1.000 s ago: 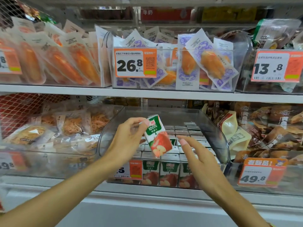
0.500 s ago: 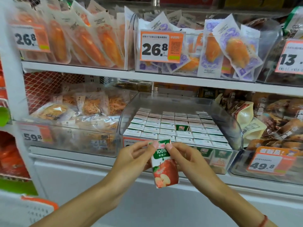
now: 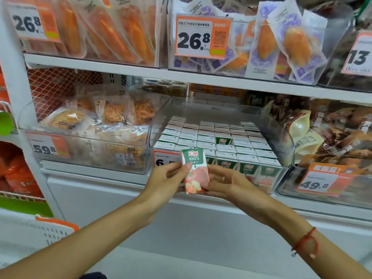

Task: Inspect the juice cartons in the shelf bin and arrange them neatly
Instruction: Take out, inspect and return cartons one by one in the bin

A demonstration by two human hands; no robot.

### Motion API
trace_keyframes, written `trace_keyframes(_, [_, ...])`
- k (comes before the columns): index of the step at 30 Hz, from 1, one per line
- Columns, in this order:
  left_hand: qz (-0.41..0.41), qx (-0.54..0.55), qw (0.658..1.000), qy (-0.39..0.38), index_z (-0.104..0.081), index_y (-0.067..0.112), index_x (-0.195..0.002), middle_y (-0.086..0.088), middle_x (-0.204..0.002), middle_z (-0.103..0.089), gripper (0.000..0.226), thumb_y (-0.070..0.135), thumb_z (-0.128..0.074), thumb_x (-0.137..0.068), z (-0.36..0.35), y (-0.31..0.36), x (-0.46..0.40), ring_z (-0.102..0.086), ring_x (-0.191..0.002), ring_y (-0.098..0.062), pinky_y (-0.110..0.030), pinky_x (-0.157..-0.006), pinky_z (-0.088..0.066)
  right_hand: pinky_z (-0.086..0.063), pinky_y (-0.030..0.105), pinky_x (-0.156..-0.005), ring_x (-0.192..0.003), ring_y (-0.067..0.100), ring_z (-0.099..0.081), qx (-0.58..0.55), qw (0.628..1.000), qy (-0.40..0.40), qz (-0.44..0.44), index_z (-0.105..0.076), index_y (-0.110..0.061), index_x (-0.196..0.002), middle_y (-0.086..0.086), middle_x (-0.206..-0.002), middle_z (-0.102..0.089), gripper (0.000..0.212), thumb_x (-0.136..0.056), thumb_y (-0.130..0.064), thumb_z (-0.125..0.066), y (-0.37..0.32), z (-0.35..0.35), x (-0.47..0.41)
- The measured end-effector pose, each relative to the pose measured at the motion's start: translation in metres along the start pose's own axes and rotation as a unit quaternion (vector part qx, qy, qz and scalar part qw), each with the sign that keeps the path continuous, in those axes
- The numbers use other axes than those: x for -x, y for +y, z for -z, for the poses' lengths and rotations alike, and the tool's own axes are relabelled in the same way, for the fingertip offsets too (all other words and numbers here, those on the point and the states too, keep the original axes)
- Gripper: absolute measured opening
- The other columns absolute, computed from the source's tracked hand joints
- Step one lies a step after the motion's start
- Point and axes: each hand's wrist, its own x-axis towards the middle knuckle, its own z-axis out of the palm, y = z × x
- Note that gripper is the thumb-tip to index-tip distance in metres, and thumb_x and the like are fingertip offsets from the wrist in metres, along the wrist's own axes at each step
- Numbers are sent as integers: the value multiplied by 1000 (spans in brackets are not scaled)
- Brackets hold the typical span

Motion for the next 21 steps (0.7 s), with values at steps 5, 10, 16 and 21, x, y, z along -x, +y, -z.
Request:
trace_keyframes(5, [-35, -1, 999, 26, -72, 20, -110, 5, -96, -77, 19, 20, -63, -93, 1, 3, -1, -74, -87, -10, -17, -66, -56, -56, 25, -86, -94, 16, -72, 14, 995, 89, 31, -59, -27, -125, 2, -105, -74, 50, -79, -17, -78, 1, -3, -1])
trace_keyframes(10, [-60, -37, 997, 24, -73, 25, -108, 12, -93, -77, 22, 28, -70, -87, 3, 4, -2, -73, -85, -5, -20, -77, -58, -58, 29, -76, -78, 12, -68, 116, 970, 193, 93, -63, -33, -112, -5, -88, -71, 56, -63, -27, -90, 2, -12, -1])
trace_keyframes(16, [-12, -56, 998, -3, -75, 27, -99, 7, -93, -77, 21, 35, -76, -80, 12, 3, -7, -73, -91, -9, -30, -88, -58, -55, 21, -63, -72, 13, -69, 100, 974, 178, 101, -70, -25, -100, -3, -80, -73, 20, -82, -34, -74, 0, -13, -4])
trace_keyframes(21, [-15, -79, 996, -28, -74, 35, -87, 14, -91, -76, 10, 28, -77, -81, 15, 2, -5, -71, -90, -3, -23, -83, -57, -58, 27, -78, -83, 18, -70, 8, 989, 147, 23, -70, -15, -96, 4, -89, -75, 30, -85, -42, -65, 2, -5, -7])
